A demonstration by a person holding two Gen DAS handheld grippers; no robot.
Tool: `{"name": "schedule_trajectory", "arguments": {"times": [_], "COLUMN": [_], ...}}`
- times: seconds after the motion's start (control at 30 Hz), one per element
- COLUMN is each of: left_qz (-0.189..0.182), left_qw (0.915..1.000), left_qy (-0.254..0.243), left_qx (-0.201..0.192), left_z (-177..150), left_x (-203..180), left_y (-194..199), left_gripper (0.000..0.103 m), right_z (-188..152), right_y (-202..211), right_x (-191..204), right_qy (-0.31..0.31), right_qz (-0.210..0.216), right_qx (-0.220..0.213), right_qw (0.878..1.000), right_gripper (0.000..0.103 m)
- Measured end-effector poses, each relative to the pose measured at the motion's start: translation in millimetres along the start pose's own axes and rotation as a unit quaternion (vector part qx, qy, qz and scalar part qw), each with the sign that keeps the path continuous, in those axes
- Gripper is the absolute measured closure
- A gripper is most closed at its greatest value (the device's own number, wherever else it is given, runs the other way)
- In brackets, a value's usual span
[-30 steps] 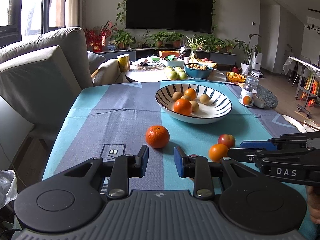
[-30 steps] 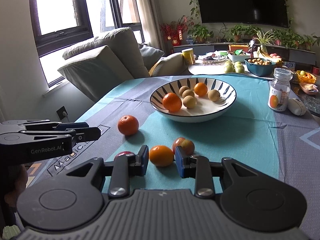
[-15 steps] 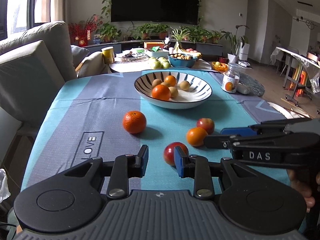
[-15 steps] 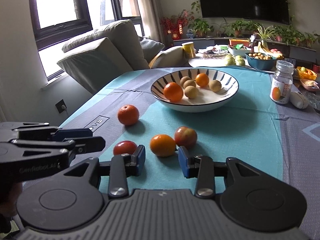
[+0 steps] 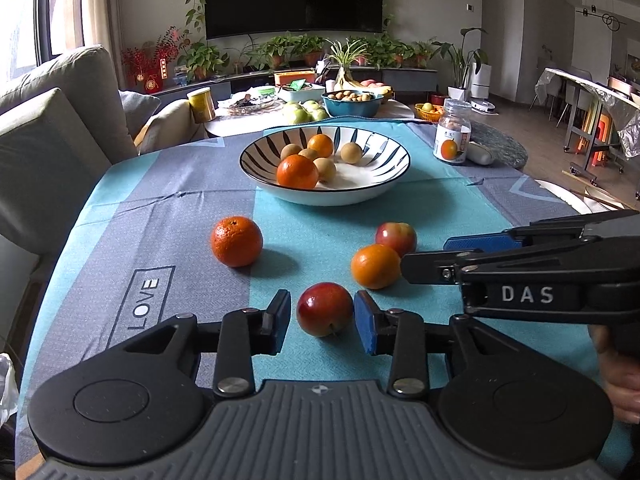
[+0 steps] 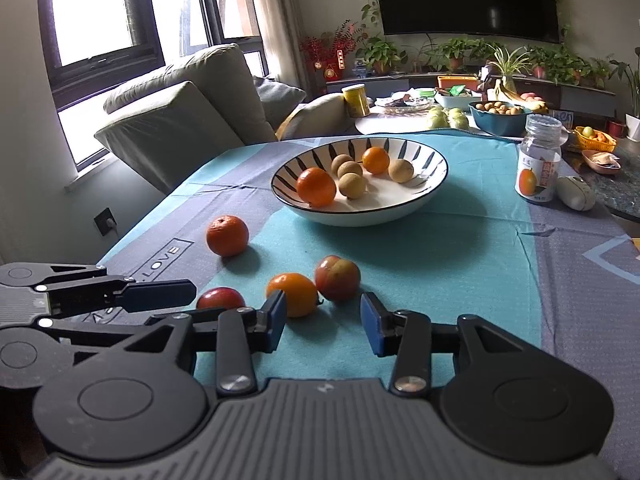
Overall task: Organize fruits
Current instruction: 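Grasp a red apple with the left tool while the right tool grasps an orange, then carry the apple and orange into the striped bowl and open both tools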
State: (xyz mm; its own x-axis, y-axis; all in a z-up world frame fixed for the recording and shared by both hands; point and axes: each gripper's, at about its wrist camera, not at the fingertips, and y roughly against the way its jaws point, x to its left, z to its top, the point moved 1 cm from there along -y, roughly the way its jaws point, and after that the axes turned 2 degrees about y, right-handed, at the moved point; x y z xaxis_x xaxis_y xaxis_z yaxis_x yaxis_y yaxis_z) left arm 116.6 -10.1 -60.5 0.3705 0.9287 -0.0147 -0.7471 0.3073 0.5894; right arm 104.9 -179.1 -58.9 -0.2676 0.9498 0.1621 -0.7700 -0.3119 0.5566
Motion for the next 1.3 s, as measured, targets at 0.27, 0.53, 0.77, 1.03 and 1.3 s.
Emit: {"name": "schedule_trajectory", "arguments": {"times": [0.27, 0.53, 0.77, 1.03, 1.3], "left_qz": [-0.018, 0.022, 0.037, 0.029, 0.019], "left_qw": [0.9996, 0.9993, 0.9981, 0.9983, 0.9984], "left_qy": [0.018, 0.025, 0.041, 0.042, 0.038], "left_qx": [0.013, -0.019, -0.026, -0.027, -0.039], "left_z": [-0.8, 6.5, 12.6, 17.0, 33.7], "left_x": [7.7, 27.8, 42.7, 44.0, 39.1], "left_y": [-6.8, 8.7, 8.9, 3.9, -2.7], "left_gripper": [0.071, 0.071, 0.071, 0.071, 0.071], "right_z": [0.2, 0.1, 0.3, 3.8, 16.6], "right_y": [-1.1, -6.1, -22.0, -30.6, -12.6], "right_x": [-0.7, 4.8, 15.3, 24.1, 16.6], "right_qy": [-0.004, 0.006, 0.014, 0.048, 0.025], "right_qz": [0.008, 0.019, 0.027, 0.008, 0.037], "right_qx": [0.005, 0.011, 0.026, 0.022, -0.003], "right_qw": [1.000, 1.000, 0.999, 0.999, 0.999], "right_gripper": [0.024, 0.024, 0.024, 0.025, 0.025]}}
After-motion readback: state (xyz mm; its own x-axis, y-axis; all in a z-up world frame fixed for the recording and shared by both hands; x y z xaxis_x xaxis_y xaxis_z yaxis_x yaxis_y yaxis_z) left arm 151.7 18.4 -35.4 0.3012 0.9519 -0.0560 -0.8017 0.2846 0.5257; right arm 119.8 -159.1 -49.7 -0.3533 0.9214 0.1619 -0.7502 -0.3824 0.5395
